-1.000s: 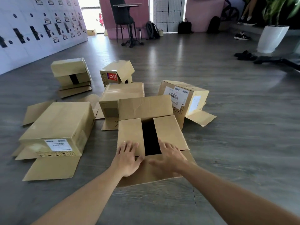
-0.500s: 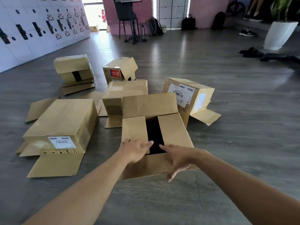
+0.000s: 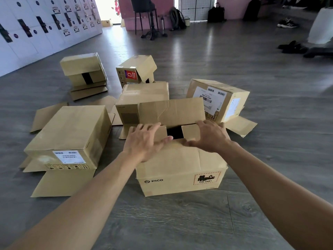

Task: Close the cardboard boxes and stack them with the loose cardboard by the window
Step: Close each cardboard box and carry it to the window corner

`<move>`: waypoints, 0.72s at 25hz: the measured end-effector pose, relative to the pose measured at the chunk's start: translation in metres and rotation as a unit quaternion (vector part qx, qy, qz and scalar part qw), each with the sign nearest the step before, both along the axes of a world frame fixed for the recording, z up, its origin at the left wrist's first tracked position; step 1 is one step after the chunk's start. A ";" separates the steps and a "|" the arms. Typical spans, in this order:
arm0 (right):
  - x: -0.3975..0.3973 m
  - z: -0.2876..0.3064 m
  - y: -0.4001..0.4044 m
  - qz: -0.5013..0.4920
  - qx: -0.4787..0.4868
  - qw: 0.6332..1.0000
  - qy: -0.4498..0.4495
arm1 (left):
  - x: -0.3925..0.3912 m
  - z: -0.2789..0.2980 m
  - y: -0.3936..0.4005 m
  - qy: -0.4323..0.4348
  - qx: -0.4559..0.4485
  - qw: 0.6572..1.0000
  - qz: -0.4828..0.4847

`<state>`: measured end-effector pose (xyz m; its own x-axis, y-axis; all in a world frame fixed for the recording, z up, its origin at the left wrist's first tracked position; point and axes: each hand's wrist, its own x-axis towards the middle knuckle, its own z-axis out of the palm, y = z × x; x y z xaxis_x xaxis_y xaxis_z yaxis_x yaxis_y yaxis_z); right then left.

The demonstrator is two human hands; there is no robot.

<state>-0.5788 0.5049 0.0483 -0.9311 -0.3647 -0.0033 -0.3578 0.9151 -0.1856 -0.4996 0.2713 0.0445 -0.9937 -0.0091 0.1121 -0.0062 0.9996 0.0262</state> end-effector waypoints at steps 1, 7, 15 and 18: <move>-0.003 -0.014 0.002 -0.022 -0.008 1.000 0.019 | -0.001 -0.017 -0.004 -0.004 -0.004 1.000 0.015; -0.007 -0.097 0.030 -0.161 -0.068 0.978 -0.112 | 0.003 -0.110 -0.022 -0.117 0.104 0.980 0.121; -0.006 -0.105 0.035 -0.161 -0.094 0.974 -0.126 | 0.008 -0.116 -0.020 -0.112 0.166 0.973 0.115; 0.010 -0.101 0.041 -0.158 -0.103 0.973 -0.134 | 0.022 -0.112 -0.013 -0.116 0.156 0.975 0.111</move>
